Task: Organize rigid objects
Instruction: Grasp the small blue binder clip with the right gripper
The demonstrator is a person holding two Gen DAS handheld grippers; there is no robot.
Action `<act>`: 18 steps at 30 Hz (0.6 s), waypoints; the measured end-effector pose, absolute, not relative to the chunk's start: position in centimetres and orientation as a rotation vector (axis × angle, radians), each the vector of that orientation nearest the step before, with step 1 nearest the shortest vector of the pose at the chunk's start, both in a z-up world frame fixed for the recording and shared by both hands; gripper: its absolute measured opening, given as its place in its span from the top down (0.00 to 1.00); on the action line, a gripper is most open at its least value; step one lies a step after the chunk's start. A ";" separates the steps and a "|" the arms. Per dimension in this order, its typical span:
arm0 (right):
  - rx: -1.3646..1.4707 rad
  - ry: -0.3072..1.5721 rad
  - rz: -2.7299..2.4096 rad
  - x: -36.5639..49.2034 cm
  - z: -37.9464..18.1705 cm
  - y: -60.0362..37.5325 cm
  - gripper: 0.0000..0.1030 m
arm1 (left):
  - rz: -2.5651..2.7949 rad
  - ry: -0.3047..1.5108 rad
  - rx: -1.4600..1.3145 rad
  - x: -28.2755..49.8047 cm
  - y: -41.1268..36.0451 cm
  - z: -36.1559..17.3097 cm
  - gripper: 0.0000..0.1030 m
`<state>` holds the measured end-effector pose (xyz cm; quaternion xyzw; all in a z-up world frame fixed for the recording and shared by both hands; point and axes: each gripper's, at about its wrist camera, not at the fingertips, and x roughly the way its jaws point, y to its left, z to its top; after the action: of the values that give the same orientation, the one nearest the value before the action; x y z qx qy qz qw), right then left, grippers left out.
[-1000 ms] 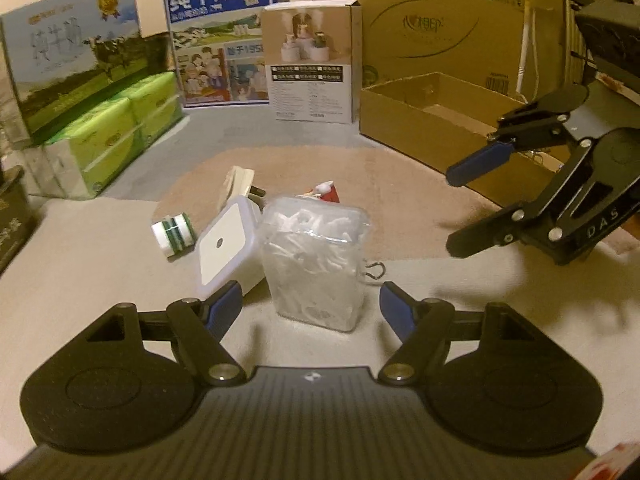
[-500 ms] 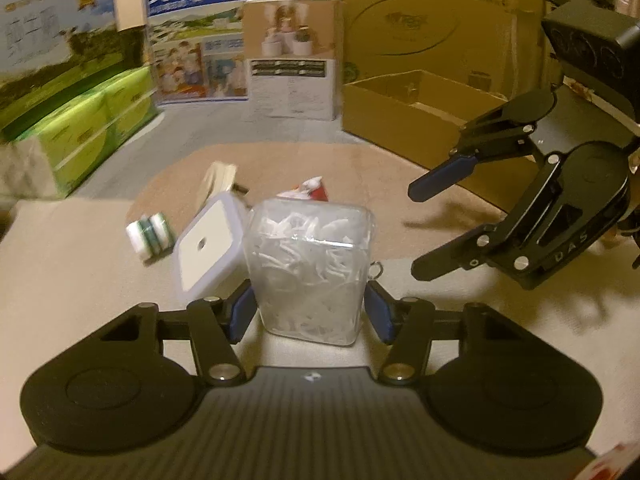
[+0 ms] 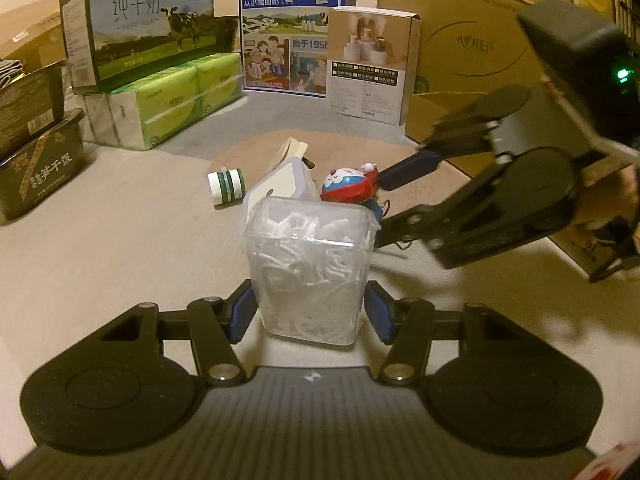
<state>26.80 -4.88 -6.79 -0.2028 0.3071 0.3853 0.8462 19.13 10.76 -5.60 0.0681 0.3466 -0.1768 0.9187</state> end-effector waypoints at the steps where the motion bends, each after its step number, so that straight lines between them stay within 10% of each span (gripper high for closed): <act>1: -0.455 0.645 0.814 26.9 -7.1 -4.5 0.53 | -0.363 0.712 0.134 19.1 10.8 -5.7 0.47; 9: -0.517 0.644 0.807 27.0 -8.4 -3.8 0.77 | -0.365 0.706 0.124 18.7 10.2 -6.1 0.47; 18: -0.334 0.733 0.765 25.0 -6.9 -6.7 0.78 | -0.388 0.701 0.164 18.4 9.3 -6.3 0.47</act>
<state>25.01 -6.71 -6.92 -0.1585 0.3479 0.3631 0.8497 18.37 9.34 -6.33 0.0796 0.3410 -0.1886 0.9175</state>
